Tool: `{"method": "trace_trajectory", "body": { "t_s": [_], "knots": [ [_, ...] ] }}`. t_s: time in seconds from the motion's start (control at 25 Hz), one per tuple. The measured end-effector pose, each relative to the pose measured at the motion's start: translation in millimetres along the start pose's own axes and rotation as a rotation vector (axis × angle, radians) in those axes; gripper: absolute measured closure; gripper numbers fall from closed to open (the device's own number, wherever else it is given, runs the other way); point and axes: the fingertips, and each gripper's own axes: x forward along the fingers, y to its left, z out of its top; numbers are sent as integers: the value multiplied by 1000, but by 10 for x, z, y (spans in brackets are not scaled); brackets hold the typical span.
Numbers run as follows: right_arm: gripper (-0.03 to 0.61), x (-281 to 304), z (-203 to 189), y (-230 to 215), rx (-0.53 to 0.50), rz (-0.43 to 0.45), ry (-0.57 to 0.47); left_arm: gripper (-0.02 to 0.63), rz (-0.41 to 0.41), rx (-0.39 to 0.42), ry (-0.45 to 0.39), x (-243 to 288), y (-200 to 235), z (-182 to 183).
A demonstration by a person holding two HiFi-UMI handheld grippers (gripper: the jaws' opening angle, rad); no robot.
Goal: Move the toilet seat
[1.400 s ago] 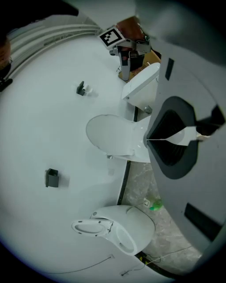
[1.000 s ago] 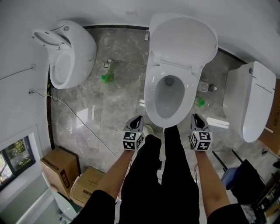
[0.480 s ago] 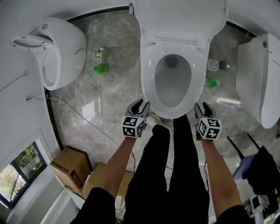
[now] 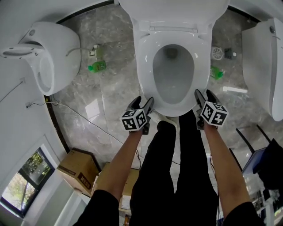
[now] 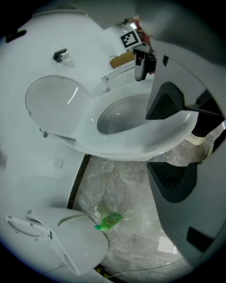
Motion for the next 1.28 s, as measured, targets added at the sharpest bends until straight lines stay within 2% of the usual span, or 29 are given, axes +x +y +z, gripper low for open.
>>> {"method": "trace_trajectory", "body": {
  "t_s": [0.04, 0.12, 0.36, 0.56, 0.72, 0.88, 0.96, 1.08, 1.28],
  "knots": [
    [316, 47, -15, -7, 25, -2, 7, 318, 3, -37, 1, 15, 61, -16],
    [316, 146, -88, -8, 71, -2, 37, 311, -11, -61, 14, 45, 126, -32],
    [315, 299, -246, -1, 131, 27, 88, 310, -80, -11, 67, 196, -8, -165],
    [311, 333, -261, 6, 162, 112, 91, 302, -106, -94, 43, 247, -21, -236],
    [302, 362, -261, -16, 182, 186, 103, 302, -145, -59, 56, 301, -58, -211],
    [304, 318, -259, -26, 191, 155, 85, 325, -163, -89, 95, 292, -62, -201],
    [304, 319, -241, -26, 214, 126, 68, 336, -148, -64, 113, 282, -69, -190],
    [304, 311, -222, -28, 276, 118, 63, 339, -128, 14, 131, 250, -103, -207],
    [304, 205, -219, 28, 271, 144, 94, 351, -146, 0, 126, 116, -145, -189]
  ]
}}
